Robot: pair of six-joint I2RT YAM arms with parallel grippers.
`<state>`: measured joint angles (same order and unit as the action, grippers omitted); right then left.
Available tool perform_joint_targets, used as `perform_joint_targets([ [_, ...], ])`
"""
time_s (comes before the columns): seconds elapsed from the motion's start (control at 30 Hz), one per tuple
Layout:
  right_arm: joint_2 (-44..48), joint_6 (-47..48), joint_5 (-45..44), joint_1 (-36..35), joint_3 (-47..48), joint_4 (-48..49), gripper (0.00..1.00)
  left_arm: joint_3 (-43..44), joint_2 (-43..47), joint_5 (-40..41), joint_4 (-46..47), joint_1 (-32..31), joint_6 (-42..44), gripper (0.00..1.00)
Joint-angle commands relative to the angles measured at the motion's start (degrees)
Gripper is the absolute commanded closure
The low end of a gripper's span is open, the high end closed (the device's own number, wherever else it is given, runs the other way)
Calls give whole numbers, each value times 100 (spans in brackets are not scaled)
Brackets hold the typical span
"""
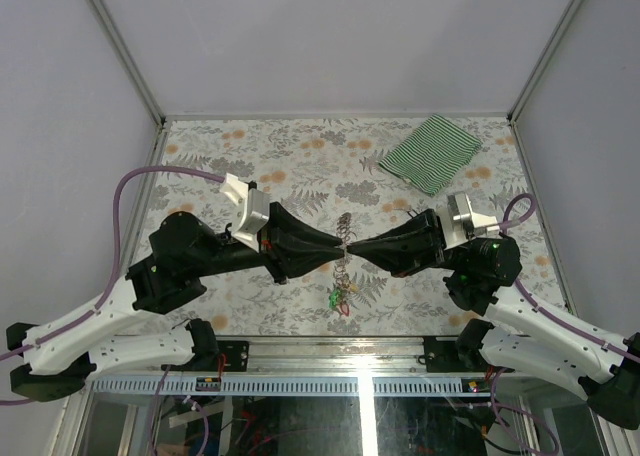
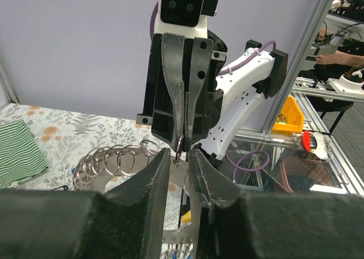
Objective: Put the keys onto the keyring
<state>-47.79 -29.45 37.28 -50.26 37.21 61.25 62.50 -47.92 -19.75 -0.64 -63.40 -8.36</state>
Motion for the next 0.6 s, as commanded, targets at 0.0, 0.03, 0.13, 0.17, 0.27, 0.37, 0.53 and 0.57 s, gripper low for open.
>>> perform_joint_targets([
  [0.0, 86, -52, -3, -23, 260, 676, 100, 41, -31, -67, 371, -49, -25, 80],
  [0.03, 86, -60, -1, -23, 260, 677, 100, 39, -38, -67, 370, -48, -21, 80],
  [0.13, 97, -56, -1, -24, 269, 694, 100, 29, -50, -73, 386, -50, -34, 80],
  [0.17, 102, -56, -1, -25, 269, 695, 100, 31, -51, -85, 394, -42, -41, 80],
  [0.27, 103, -51, -1, -25, 282, 688, 100, 26, -76, -113, 427, -42, -52, 80],
  [0.37, 103, -49, 8, -27, 282, 673, 100, 66, -105, -150, 442, -49, -52, 82],
  [0.53, 112, -34, -1, -19, 278, 647, 100, 122, -161, -203, 435, -42, -47, 92],
  [0.57, 112, -28, 7, -27, 272, 643, 100, 123, -168, -209, 434, -47, -51, 95],
])
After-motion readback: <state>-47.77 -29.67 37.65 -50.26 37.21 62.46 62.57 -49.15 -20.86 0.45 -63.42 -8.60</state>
